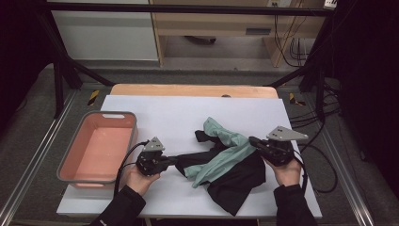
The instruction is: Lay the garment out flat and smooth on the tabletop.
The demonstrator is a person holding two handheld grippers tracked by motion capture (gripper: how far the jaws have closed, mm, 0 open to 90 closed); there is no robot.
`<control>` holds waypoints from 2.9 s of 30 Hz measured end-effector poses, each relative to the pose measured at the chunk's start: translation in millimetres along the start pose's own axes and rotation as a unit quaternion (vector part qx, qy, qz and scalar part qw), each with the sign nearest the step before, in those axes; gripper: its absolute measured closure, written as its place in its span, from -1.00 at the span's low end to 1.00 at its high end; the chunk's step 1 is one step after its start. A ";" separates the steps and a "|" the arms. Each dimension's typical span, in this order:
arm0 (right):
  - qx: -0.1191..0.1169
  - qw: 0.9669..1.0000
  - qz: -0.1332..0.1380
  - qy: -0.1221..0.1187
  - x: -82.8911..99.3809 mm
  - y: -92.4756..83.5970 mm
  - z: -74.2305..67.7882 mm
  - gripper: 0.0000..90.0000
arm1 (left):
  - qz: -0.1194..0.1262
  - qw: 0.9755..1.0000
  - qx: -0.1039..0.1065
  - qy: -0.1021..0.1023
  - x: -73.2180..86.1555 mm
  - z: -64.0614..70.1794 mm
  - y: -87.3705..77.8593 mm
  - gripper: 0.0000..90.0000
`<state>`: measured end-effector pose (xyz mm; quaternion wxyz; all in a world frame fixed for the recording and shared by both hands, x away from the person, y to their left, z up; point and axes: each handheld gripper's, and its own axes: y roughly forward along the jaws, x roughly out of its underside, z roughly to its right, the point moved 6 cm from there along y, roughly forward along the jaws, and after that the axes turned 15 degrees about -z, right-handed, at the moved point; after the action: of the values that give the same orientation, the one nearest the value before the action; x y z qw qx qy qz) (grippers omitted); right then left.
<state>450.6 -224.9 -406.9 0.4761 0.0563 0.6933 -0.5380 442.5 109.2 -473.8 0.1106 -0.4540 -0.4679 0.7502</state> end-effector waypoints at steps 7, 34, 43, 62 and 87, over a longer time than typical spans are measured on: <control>0.009 0.999 -0.039 0.030 41.6 7.1 19.2 1.00 | -0.023 1.000 -0.001 0.015 12.1 11.2 5.5 0.95; 0.005 0.999 -0.032 0.021 -4.5 35.1 0.3 0.85 | 0.051 0.998 -0.036 -0.021 1.3 -11.6 -42.2 0.96; 0.034 0.996 -0.037 0.076 52.7 7.1 37.6 0.83 | 0.003 1.000 -0.009 -0.018 9.6 2.3 -26.7 0.95; 0.037 0.995 -0.034 0.083 55.5 17.0 38.7 -0.23 | 0.017 0.999 -0.002 -0.049 -41.4 -10.4 33.8 -0.35; 0.013 0.995 -0.062 0.077 71.0 23.7 38.0 0.83 | -0.041 0.999 0.011 0.016 -41.0 -0.3 61.2 0.98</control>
<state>449.1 -276.2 -473.2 0.3863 0.0606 0.7228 -0.5698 481.6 52.3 -499.2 0.1539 -0.4452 -0.4763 0.7424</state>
